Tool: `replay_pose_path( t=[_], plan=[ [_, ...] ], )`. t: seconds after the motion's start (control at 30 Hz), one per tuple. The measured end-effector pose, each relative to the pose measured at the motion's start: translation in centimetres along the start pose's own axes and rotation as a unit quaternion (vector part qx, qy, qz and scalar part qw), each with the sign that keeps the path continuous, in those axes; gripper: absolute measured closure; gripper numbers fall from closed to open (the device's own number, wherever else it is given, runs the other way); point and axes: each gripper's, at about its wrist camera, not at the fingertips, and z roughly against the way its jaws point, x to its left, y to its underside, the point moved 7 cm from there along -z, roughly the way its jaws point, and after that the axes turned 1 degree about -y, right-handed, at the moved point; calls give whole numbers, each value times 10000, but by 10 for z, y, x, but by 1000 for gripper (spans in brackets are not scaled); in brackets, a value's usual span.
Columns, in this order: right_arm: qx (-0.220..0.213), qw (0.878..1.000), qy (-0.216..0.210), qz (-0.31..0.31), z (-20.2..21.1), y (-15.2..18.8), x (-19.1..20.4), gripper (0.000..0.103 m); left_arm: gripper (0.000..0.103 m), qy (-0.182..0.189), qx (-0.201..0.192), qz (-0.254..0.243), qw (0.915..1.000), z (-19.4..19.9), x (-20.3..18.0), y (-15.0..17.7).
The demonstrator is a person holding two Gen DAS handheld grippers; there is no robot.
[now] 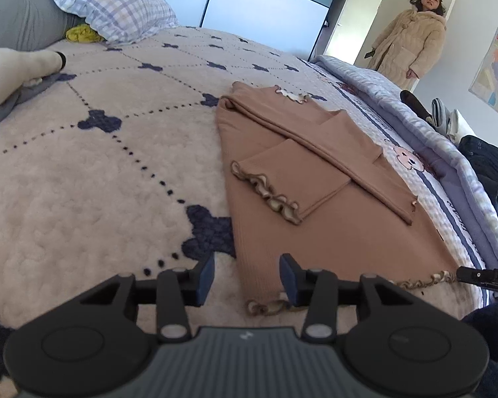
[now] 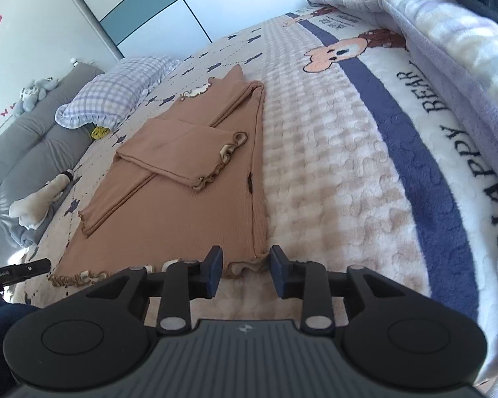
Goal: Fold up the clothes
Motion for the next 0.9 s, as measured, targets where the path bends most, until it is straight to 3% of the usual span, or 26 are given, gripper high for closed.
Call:
replay_pose_path(
  t=[0.17,0.2,0.23,0.33,0.57,0.9],
  plan=[
    [-47,9999,-132,62,2,9,-3,71,60,-3,-78,-10,10000,-6,0,9],
    [-26,9998,-116,136,2,10,-3,81,69,-31,-75,-53,10000,-6,-1,8],
    [-9,9997,-94,215,2,11,-4,90,84,-38,-60,-94,9999,-5,-1,7],
    [-41,9995,-102,282,3,8,-3,101,96,65,-60,-24,10000,-2,-4,4],
    [-409,9986,-313,100,14,-10,4,101,97,250,-211,184,9993,14,-8,-10],
    [-756,9964,-288,249,11,-48,14,101,97,400,-344,411,9978,16,-8,-39]
  ],
)
